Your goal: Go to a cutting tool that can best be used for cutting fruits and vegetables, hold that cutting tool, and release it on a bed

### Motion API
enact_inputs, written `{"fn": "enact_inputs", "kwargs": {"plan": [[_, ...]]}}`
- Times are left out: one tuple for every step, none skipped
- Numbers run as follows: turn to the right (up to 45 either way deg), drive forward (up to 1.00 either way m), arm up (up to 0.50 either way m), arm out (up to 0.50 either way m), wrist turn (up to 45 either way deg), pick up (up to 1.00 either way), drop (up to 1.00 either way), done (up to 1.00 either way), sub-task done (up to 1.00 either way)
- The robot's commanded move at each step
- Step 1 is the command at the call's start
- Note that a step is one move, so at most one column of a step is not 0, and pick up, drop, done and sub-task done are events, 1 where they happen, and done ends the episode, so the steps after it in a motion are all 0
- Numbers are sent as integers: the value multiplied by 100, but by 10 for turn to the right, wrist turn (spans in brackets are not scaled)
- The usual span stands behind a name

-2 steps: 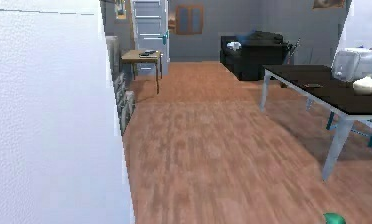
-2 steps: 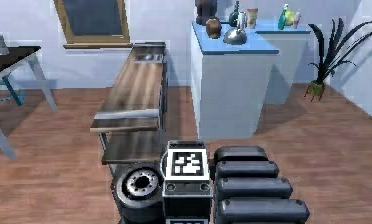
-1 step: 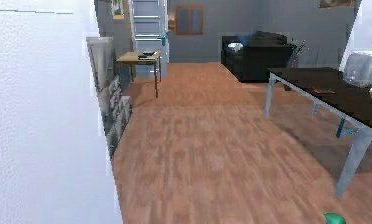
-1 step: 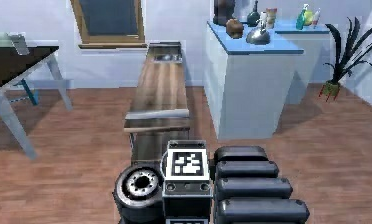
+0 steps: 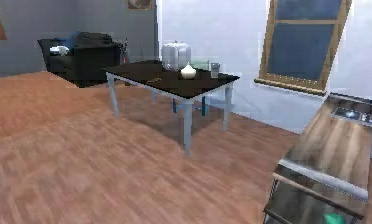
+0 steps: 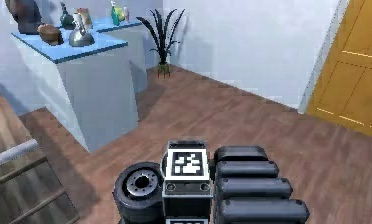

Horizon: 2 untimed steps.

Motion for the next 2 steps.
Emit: {"fn": "enact_inputs", "kwargs": {"plan": [[420, 0, 0, 0, 0, 0, 0, 0, 0], [0, 15, 0, 0, 0, 0, 0, 0, 0]]}}
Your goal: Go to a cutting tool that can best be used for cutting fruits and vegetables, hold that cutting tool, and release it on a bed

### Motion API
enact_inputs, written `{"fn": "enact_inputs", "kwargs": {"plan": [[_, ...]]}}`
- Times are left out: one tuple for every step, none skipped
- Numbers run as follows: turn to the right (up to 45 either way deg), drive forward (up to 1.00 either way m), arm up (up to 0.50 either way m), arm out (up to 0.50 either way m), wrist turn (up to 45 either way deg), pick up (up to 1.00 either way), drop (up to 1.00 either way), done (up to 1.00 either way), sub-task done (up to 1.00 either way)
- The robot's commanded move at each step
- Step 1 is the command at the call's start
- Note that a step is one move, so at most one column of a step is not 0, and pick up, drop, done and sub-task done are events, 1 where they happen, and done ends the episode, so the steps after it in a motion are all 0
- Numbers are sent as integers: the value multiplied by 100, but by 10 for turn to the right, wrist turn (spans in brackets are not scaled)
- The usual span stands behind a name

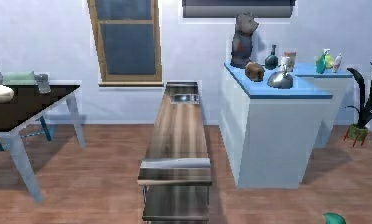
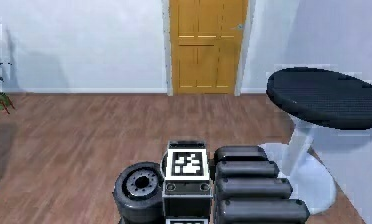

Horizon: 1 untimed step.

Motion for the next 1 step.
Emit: {"fn": "enact_inputs", "kwargs": {"plan": [[-450, 0, 0, 0, 0, 0, 0, 0, 0]]}}
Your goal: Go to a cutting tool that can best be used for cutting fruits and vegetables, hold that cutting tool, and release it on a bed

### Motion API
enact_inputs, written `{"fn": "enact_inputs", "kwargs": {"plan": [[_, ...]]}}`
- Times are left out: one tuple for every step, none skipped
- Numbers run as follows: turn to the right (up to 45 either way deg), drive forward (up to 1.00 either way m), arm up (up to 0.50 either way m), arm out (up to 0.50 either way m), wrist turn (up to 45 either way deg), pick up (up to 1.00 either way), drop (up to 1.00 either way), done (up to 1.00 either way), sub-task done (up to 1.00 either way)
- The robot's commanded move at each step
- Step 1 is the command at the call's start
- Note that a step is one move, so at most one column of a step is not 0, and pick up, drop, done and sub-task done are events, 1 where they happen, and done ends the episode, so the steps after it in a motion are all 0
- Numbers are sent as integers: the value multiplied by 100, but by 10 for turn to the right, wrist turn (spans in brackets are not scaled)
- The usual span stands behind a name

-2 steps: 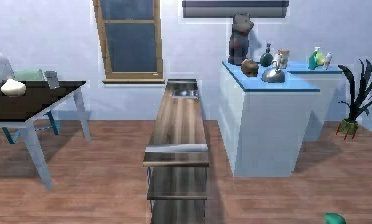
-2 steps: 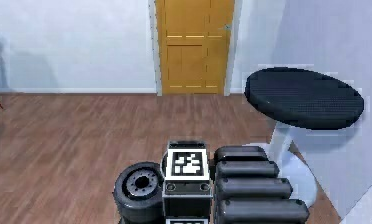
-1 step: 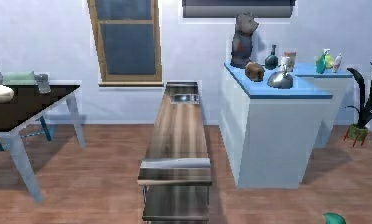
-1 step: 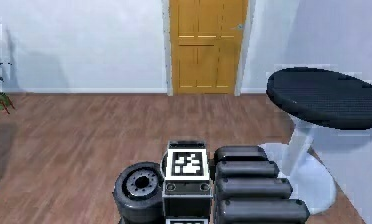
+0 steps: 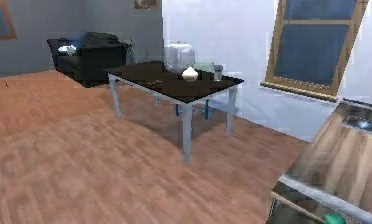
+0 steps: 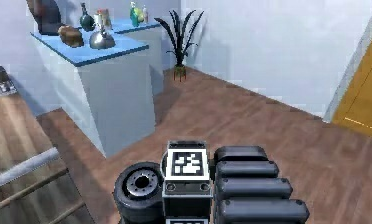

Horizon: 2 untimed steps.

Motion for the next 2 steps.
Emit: {"fn": "enact_inputs", "kwargs": {"plan": [[-360, 0, 0, 0, 0, 0, 0, 0, 0], [0, 100, 0, 0, 0, 0, 0, 0, 0]]}}
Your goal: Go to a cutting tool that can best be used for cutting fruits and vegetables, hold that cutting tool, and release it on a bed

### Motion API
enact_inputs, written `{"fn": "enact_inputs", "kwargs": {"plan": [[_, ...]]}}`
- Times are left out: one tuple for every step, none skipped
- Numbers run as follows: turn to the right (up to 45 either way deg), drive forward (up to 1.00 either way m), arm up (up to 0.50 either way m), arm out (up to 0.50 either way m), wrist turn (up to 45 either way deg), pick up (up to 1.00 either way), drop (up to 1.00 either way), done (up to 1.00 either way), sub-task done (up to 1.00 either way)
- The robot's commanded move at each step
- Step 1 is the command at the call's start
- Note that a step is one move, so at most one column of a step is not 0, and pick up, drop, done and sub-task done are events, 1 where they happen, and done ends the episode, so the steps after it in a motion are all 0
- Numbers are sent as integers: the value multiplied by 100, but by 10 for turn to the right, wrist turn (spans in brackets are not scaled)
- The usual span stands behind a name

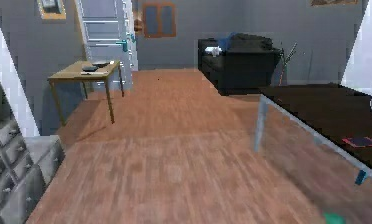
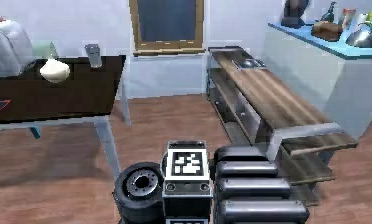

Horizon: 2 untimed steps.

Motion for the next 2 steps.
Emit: {"fn": "enact_inputs", "kwargs": {"plan": [[0, 100, 0, 0, 0, 0, 0, 0, 0], [0, 100, 0, 0, 0, 0, 0, 0, 0]]}}
